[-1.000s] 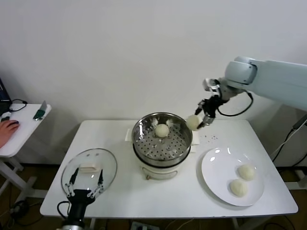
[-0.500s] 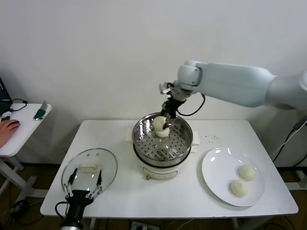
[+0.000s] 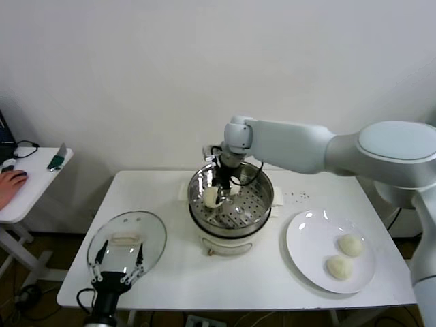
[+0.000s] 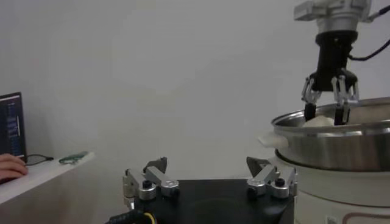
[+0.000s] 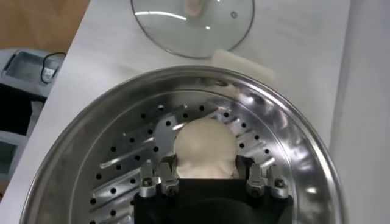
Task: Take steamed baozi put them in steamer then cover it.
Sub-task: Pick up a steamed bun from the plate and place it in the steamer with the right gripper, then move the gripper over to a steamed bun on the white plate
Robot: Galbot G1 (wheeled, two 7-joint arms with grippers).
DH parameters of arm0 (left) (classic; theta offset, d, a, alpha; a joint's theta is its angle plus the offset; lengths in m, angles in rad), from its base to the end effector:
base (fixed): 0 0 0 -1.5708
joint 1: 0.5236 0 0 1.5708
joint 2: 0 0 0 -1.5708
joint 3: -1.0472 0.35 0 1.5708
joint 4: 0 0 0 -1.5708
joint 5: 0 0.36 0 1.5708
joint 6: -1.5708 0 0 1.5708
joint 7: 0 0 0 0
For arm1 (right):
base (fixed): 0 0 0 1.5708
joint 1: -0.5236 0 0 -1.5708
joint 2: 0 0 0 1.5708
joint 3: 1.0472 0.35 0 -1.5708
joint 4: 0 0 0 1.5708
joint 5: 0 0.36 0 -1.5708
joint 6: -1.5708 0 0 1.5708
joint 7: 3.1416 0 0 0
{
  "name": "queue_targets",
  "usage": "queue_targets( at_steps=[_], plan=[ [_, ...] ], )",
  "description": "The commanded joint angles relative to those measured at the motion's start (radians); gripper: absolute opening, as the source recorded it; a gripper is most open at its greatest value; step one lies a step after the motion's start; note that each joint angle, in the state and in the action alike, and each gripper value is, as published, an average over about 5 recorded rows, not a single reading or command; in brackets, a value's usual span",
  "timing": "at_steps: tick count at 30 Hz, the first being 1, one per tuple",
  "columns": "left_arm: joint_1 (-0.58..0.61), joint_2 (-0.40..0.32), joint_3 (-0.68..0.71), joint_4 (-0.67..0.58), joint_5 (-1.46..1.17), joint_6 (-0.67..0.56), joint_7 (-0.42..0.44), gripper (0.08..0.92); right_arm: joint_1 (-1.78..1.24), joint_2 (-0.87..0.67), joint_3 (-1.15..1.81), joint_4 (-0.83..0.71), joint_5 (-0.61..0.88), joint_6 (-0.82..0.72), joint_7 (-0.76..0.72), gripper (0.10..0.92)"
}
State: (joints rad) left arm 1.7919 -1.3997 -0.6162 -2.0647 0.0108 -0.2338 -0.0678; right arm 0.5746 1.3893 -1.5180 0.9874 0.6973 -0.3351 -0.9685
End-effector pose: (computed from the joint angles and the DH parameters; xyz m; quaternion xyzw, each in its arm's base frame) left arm 0.1157 0.0594 -0.3402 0.0093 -0.9950 -0.0995 0.0011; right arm 0.5938 0.1644 -0.1062 0.5918 -0.5105 0.5223 0.3412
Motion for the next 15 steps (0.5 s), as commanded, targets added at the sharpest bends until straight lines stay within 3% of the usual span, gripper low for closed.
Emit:
queue_targets(
  at_steps=[1,7,15],
  plan=[
    [0.001,0.000,0.000,0.001,0.001,-0.001,0.000,0.823,-0.048,0.033,0.013,-0.029,-0.028,0.001,0.000,0.692],
    [-0.001,0.000,0.000,-0.001,0.002,0.000,0.000,0.823,-0.029,0.010,0.012,0.006,-0.027,-0.002,-0.004,0.813],
    [0.001,0.000,0.002,0.000,0.005,0.000,-0.001,0.823,0.092,-0.097,0.005,0.111,-0.026,0.005,-0.022,0.823]
  ],
)
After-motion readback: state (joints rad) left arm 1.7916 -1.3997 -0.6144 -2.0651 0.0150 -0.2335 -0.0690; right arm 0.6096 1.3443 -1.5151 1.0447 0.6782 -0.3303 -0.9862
